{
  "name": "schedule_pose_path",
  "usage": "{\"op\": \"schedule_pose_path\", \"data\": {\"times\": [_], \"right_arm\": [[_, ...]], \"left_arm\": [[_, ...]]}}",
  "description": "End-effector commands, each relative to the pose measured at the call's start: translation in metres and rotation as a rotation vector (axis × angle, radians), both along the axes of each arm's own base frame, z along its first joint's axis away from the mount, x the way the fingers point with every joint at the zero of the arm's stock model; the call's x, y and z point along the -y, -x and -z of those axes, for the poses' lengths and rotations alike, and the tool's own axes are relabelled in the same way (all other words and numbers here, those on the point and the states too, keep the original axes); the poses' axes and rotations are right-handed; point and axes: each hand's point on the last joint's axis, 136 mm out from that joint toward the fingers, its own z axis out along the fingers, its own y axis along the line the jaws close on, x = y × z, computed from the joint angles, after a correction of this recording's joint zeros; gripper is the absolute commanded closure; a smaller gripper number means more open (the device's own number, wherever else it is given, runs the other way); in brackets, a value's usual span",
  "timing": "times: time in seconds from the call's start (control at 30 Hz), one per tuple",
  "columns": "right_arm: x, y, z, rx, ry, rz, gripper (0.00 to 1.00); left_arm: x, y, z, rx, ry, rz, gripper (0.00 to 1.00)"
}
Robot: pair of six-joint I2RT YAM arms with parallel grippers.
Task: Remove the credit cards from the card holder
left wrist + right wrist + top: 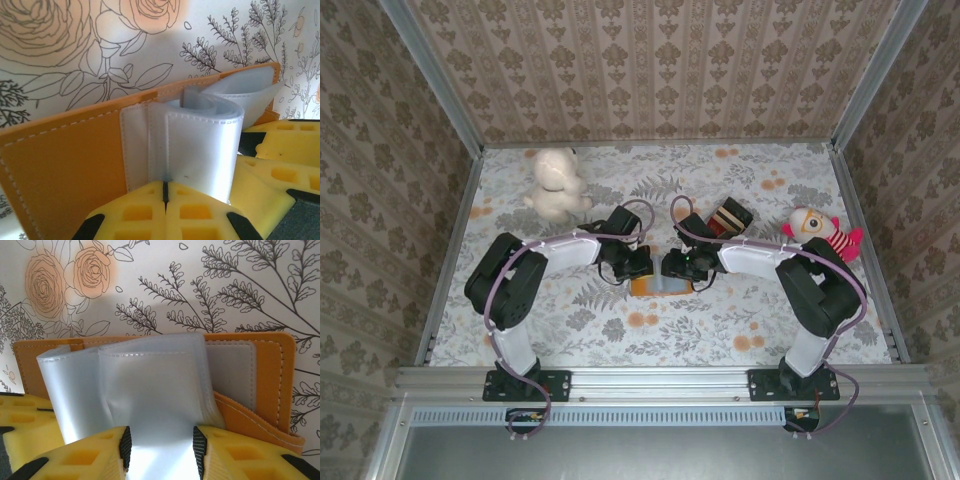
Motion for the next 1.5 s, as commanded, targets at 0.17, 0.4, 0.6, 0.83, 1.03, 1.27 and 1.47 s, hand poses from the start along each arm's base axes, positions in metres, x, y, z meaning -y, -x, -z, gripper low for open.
{"op": "schedule_pose_path", "data": {"times": [0.17, 0.4, 0.6, 0.83, 1.03, 1.27, 1.47], "right_arm": [[0.020, 0.002, -0.067, 0.175, 0.014, 0.012, 0.51], [0.092, -0.020, -0.154, 0.515, 0.238, 0.108, 0.27], [0.165, -0.027, -0.218, 0.767, 0.432, 0.252, 0.09], [0.254, -0.023, -0.233, 0.830, 0.628, 0.474, 0.00], [0.288, -0.018, -0.199, 0.825, 0.732, 0.535, 0.00], [0.291, -0.020, -0.134, 0.843, 0.724, 0.502, 0.00], [0.288, -0.031, -0.100, 0.829, 0.757, 0.448, 0.00]], "left_arm": [[-0.003, -0.012, -0.039, 0.107, 0.044, 0.047, 0.87], [-0.057, -0.037, -0.081, 0.229, -0.014, -0.037, 0.59], [-0.126, -0.058, -0.110, 0.363, -0.111, -0.133, 0.46], [-0.216, -0.081, -0.133, 0.605, -0.322, -0.315, 0.01], [-0.284, -0.084, -0.138, 0.737, -0.546, -0.459, 0.00], [-0.348, -0.078, -0.133, 0.720, -0.846, -0.663, 0.00], [-0.350, -0.090, -0.114, 0.827, -0.891, -0.568, 0.00]]}}
